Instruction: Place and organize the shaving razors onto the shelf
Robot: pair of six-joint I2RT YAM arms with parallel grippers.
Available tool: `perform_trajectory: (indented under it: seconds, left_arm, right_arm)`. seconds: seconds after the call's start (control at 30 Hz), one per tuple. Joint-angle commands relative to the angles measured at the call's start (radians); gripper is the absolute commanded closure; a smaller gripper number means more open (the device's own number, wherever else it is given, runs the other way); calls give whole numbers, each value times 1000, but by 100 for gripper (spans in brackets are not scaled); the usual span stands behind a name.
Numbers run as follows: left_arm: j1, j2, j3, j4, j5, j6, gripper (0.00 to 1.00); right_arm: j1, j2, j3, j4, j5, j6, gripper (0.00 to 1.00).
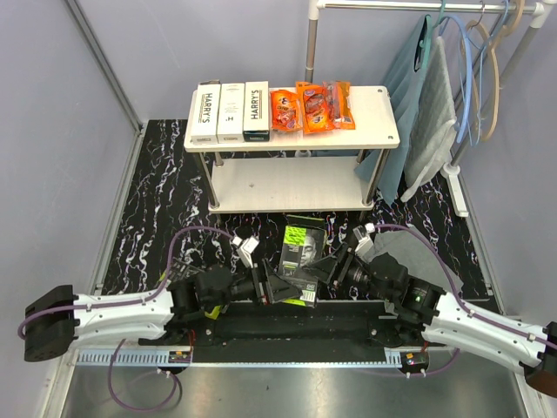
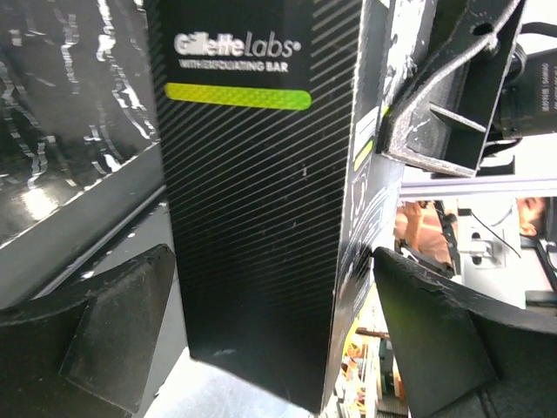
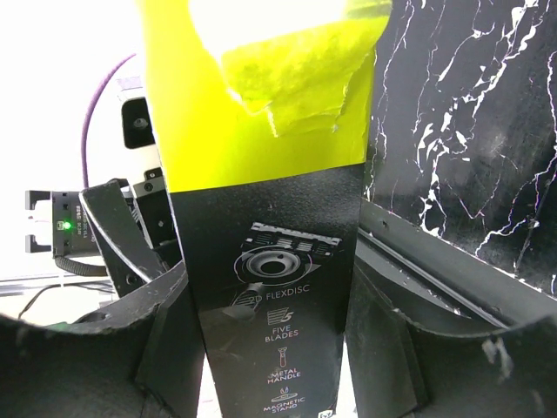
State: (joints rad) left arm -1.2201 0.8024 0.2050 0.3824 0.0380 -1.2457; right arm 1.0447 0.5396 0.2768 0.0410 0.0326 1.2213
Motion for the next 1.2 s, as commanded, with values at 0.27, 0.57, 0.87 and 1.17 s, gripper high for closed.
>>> perform_trajectory:
  seconds: [0.27, 0.57, 0.87, 1.17]
  left_arm:
    - [-16, 38, 27, 125, 56, 31, 15]
    - [-18, -17, 2, 76, 42, 29, 22]
    - [-18, -9, 14, 50, 46, 40, 64]
    - [-18, 1, 33, 27, 33, 46, 94]
  right_arm:
    - [-2, -101, 50, 83, 50, 9, 69]
    - [-2, -167, 39, 25, 73, 9, 68]
    - [0, -179, 44, -10, 90, 7, 68]
    - [-2, -190, 93, -199, 138, 18, 34]
